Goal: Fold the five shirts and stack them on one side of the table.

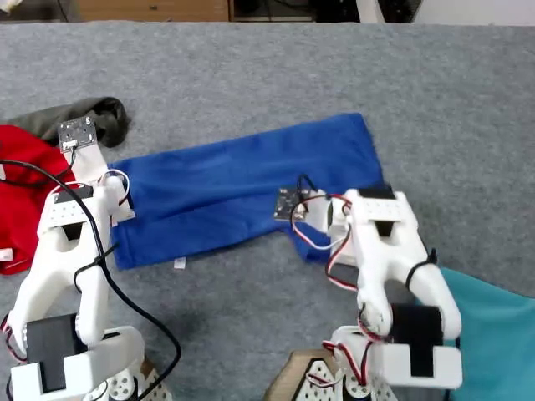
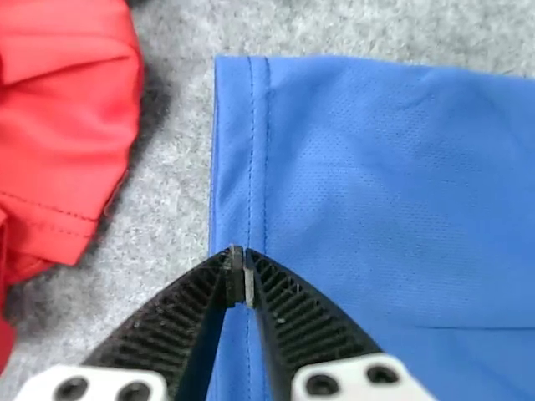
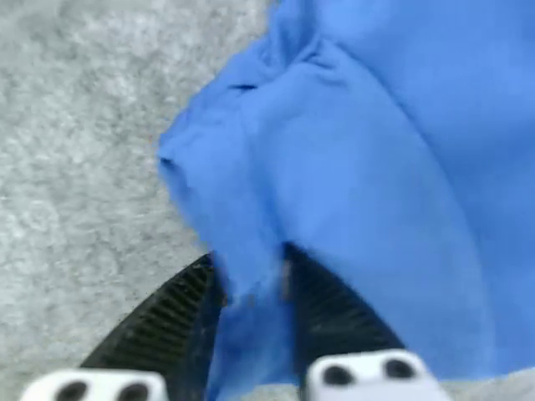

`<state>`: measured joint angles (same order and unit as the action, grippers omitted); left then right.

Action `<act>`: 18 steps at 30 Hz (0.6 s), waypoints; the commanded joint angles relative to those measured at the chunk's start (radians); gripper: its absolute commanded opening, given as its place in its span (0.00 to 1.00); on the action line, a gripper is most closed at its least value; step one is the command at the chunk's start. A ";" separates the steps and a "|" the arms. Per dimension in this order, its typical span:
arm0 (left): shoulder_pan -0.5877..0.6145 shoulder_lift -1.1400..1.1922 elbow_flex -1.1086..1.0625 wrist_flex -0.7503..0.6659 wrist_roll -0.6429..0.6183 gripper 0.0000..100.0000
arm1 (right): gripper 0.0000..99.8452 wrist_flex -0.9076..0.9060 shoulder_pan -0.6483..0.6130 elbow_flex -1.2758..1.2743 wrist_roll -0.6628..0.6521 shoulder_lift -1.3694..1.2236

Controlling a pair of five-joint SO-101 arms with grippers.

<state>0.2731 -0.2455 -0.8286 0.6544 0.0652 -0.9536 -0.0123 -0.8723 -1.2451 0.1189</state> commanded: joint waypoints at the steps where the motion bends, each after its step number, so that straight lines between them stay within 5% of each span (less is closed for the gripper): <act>1: 0.005 -0.002 0.041 -0.011 0.003 0.02 | 0.00 -0.043 0.007 0.036 -0.015 -0.056; 18: 0.003 -0.001 0.040 -0.012 0.003 0.02 | 0.00 -0.325 -0.013 0.650 -0.017 -0.176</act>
<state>0.2731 -0.2424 -0.8286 0.6544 0.0652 -1.2497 -0.0153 -0.3567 -1.2528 -0.0100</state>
